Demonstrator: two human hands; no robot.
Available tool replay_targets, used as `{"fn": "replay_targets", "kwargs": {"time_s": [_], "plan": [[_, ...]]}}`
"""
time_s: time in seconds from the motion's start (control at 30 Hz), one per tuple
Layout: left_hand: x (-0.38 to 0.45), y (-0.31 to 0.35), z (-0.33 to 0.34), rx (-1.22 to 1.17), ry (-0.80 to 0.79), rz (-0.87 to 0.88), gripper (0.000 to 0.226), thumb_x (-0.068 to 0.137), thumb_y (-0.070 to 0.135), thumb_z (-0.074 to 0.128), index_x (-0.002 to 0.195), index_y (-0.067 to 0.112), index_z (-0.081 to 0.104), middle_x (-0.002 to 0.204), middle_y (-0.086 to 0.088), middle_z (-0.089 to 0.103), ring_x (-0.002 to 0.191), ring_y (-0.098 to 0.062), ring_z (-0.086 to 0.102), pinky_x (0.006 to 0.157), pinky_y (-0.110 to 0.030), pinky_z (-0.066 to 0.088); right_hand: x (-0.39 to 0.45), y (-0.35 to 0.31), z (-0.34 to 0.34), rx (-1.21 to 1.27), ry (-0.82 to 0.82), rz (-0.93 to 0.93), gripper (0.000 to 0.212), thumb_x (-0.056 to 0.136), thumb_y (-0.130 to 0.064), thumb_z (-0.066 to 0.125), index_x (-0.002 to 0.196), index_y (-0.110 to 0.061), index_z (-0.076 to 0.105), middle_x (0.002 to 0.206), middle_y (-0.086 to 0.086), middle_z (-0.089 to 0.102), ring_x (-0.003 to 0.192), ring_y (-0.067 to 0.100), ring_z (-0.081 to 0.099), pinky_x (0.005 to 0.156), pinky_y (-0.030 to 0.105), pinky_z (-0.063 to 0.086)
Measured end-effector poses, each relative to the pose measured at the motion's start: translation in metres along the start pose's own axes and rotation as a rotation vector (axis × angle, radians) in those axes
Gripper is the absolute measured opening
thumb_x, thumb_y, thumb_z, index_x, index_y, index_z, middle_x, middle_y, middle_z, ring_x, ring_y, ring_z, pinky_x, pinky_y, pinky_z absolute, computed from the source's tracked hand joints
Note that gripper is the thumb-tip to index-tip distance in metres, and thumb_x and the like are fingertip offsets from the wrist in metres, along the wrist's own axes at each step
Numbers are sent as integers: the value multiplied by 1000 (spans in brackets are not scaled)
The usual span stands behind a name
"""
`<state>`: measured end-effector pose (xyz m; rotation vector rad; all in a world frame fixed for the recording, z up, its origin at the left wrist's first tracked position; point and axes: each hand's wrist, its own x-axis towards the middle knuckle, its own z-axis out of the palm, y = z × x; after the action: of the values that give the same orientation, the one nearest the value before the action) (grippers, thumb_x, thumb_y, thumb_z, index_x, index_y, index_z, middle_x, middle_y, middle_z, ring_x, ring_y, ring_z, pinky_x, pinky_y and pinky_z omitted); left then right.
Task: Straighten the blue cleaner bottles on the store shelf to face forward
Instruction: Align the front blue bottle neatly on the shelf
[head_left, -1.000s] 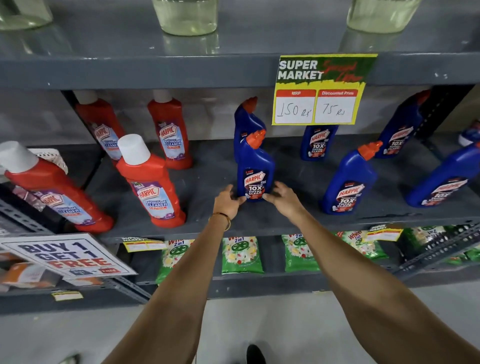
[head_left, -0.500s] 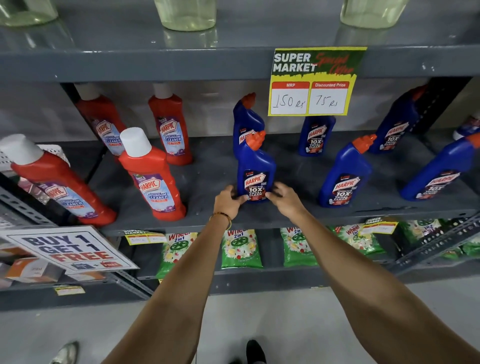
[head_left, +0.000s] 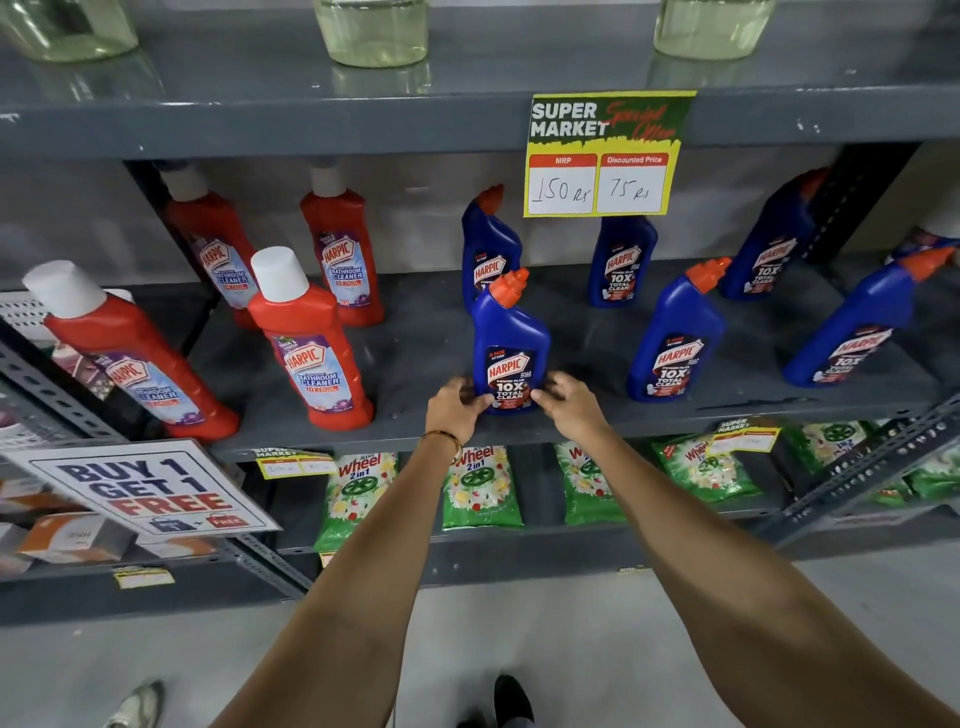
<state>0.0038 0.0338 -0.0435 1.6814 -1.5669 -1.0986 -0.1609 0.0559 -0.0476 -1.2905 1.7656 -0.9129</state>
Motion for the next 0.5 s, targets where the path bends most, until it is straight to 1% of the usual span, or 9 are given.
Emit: {"fn": "replay_targets", "kwargs": {"time_s": [0.1, 0.2, 0.23, 0.33, 0.5], "plan": [[0, -1, 0, 0, -1, -3, 40, 83, 24, 65, 116, 4, 55, 121, -15, 64, 111, -27, 59, 97, -40, 49, 0, 0, 0, -25, 4, 4, 37, 88, -19, 60, 122, -5, 54, 126, 16, 61, 117, 27, 57, 94, 33, 46], [0, -1, 0, -8, -3, -7, 40, 83, 24, 65, 117, 5, 55, 120, -14, 64, 109, -26, 60, 93, -34, 49, 1, 0, 0, -39, 6, -6, 36, 88, -19, 61, 121, -5, 55, 124, 16, 63, 113, 27, 59, 88, 30, 46], [1, -1, 0, -5, -4, -6, 40, 83, 24, 65, 117, 5, 55, 120, -14, 64, 109, -26, 60, 92, -33, 48, 2, 1, 0, -43, 5, -6, 36, 87, -19, 61, 120, -5, 56, 123, 17, 64, 112, 28, 60, 89, 32, 48], [1, -1, 0, -6, -3, -10, 41, 83, 24, 65, 118, 6, 55, 121, -14, 64, 111, -26, 60, 96, -36, 48, 3, 0, 0, -17, 4, 11, 36, 87, -18, 61, 120, -5, 55, 122, 17, 64, 111, 29, 61, 95, 44, 51], [1, 0, 1, 1, -1, -14, 41, 83, 23, 66, 119, 7, 54, 121, -14, 64, 112, -27, 59, 98, -39, 48, 5, 1, -1, -12, 0, 20, 39, 87, -16, 62, 122, -4, 53, 121, 19, 63, 111, 30, 61, 95, 47, 51]]}}
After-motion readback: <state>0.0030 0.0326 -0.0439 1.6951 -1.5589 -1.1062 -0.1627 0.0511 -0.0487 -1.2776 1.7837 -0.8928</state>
